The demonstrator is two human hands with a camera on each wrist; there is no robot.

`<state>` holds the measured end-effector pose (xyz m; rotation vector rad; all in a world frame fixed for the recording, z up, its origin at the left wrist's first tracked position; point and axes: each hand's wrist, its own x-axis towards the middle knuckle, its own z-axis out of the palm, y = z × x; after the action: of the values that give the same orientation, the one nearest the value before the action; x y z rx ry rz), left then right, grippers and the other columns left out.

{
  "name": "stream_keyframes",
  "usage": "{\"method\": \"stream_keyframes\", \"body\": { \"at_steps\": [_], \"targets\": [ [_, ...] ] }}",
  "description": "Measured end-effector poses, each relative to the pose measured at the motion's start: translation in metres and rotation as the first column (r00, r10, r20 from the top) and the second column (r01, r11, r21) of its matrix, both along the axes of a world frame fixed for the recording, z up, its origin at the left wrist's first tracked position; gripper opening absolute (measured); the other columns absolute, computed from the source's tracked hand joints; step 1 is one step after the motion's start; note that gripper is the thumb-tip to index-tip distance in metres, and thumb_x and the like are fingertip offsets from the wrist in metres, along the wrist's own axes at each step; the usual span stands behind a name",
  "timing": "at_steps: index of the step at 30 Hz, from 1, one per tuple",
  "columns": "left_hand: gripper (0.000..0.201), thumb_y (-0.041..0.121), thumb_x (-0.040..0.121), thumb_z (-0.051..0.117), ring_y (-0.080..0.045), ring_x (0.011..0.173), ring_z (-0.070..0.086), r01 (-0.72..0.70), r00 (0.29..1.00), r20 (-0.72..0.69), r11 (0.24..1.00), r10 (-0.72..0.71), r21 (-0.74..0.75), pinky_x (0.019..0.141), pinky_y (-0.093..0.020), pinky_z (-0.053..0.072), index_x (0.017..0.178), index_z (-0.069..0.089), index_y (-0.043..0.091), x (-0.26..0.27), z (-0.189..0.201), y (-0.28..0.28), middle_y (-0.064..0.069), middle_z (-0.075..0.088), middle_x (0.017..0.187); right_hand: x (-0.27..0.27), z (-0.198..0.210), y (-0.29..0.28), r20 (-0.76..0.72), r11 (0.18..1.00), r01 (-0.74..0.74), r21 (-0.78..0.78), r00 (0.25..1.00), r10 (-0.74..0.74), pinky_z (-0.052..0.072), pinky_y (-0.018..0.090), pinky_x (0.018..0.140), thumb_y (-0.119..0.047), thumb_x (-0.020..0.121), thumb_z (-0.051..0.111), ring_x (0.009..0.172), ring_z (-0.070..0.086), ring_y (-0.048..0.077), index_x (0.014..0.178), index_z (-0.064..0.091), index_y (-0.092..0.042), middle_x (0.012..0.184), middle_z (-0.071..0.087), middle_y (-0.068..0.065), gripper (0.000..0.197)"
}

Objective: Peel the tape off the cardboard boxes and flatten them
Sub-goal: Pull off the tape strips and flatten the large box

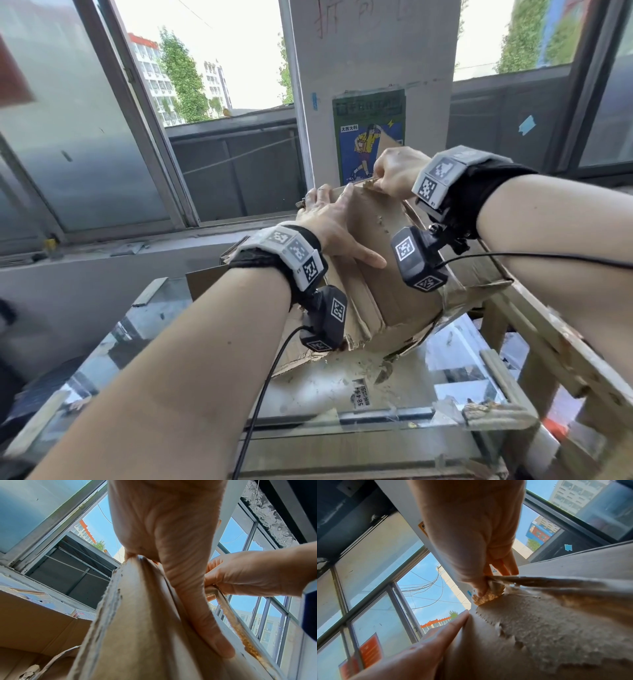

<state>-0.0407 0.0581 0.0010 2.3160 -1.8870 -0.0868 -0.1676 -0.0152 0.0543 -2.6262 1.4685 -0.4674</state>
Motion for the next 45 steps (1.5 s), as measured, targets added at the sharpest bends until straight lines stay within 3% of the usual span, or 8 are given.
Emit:
{"method": "stream_keyframes", "body": {
  "at_steps": [8, 12, 19, 25, 30, 33, 39, 45],
  "targets": [
    [0.141, 0.078, 0.038, 0.078, -0.034, 0.144, 0.006, -0.037, 0.999, -0.017, 0.999, 0.037, 0.032, 0.117, -0.050, 0.020, 0.151, 0.006, 0.034, 0.004, 0.000, 0.002, -0.007, 0.015, 0.153, -0.014, 0.002, -0.005, 0.390, 0.978, -0.006, 0.208, 0.917, -0.077, 0.050, 0.033, 0.065, -0.010, 0.090, 0.053, 0.076, 0.060, 0.028, 0.071, 0.057, 0.001, 0.076, 0.061, 0.012, 0.022],
    [0.122, 0.076, 0.045, 0.078, -0.029, 0.129, 0.030, -0.166, 0.985, -0.030, 0.985, 0.168, 0.049, 0.108, -0.045, 0.031, 0.144, 0.027, 0.028, 0.032, -0.001, 0.006, -0.008, 0.034, 0.133, -0.037, 0.008, -0.004, 0.556, 0.973, -0.039, 0.227, 0.826, -0.097, 0.055, 0.055, 0.079, -0.002, 0.094, 0.047, 0.090, 0.066, 0.045, 0.063, 0.048, -0.006, 0.085, 0.065, 0.026, 0.031],
    [0.092, 0.073, 0.065, 0.068, -0.030, 0.138, 0.018, -0.109, 0.994, 0.009, 0.990, 0.108, 0.091, 0.114, -0.050, 0.025, 0.144, 0.030, 0.044, 0.023, 0.011, -0.004, -0.003, 0.026, 0.149, -0.022, 0.005, -0.003, 0.579, 0.904, -0.169, 0.392, 0.809, -0.100, 0.057, 0.054, 0.075, -0.001, 0.096, 0.041, 0.072, 0.069, 0.035, 0.095, 0.056, 0.006, 0.086, 0.068, 0.024, 0.017],
    [0.039, 0.024, 0.094, 0.056, -0.023, 0.132, 0.042, 0.064, 0.990, -0.124, 0.998, -0.065, -0.011, 0.110, -0.035, 0.033, 0.132, 0.056, 0.033, 0.003, 0.000, -0.003, 0.001, 0.051, 0.140, -0.022, -0.007, -0.005, 0.583, 0.898, -0.146, 0.414, 0.801, -0.139, 0.058, 0.052, 0.067, 0.013, 0.090, 0.040, 0.058, 0.063, 0.027, 0.116, 0.047, -0.002, 0.077, 0.062, 0.016, 0.031],
    [0.110, 0.064, 0.066, 0.075, -0.036, 0.147, -0.007, 0.071, 0.996, 0.034, 0.988, -0.077, 0.139, 0.115, -0.063, 0.005, 0.151, 0.008, 0.041, -0.020, -0.027, -0.007, -0.002, 0.003, 0.162, -0.030, -0.022, -0.006, 0.591, 0.912, -0.094, 0.399, 0.787, -0.177, 0.053, 0.043, 0.060, 0.008, 0.092, 0.033, 0.051, 0.054, 0.026, 0.106, 0.051, 0.003, 0.069, 0.056, 0.015, 0.023],
    [0.108, 0.050, 0.072, 0.076, -0.036, 0.147, -0.008, 0.073, 0.992, 0.096, 0.994, -0.080, 0.080, 0.115, -0.064, 0.003, 0.151, 0.003, 0.040, -0.018, -0.036, -0.015, -0.005, -0.002, 0.162, -0.037, -0.034, -0.009, 0.602, 0.905, -0.001, 0.425, 0.747, -0.282, 0.043, 0.031, 0.047, 0.003, 0.089, 0.033, 0.049, 0.049, 0.022, 0.082, 0.050, -0.005, 0.068, 0.053, 0.013, 0.020],
    [0.098, -0.008, 0.077, 0.056, -0.031, 0.147, 0.001, 0.057, 0.997, 0.048, 0.995, -0.053, -0.077, 0.108, -0.073, 0.004, 0.149, 0.013, 0.044, -0.034, -0.044, -0.017, 0.006, 0.007, 0.158, -0.054, -0.059, -0.020, 0.695, 0.853, 0.101, 0.512, 0.534, -0.481, 0.051, 0.043, 0.080, -0.041, 0.065, 0.049, 0.074, 0.058, 0.029, 0.099, 0.066, -0.004, 0.081, 0.063, 0.012, 0.053],
    [0.089, -0.010, 0.078, 0.049, -0.034, 0.147, 0.003, 0.095, 0.993, 0.089, 0.983, -0.082, -0.156, 0.112, -0.068, -0.001, 0.145, 0.024, 0.043, -0.041, -0.054, -0.021, 0.001, 0.018, 0.155, -0.071, -0.108, -0.029, 0.640, 0.798, 0.115, 0.592, 0.534, -0.552, 0.050, 0.047, 0.091, -0.063, 0.056, 0.053, 0.099, 0.064, 0.034, 0.110, 0.064, -0.008, 0.109, 0.067, 0.012, 0.077]
  ]
}}
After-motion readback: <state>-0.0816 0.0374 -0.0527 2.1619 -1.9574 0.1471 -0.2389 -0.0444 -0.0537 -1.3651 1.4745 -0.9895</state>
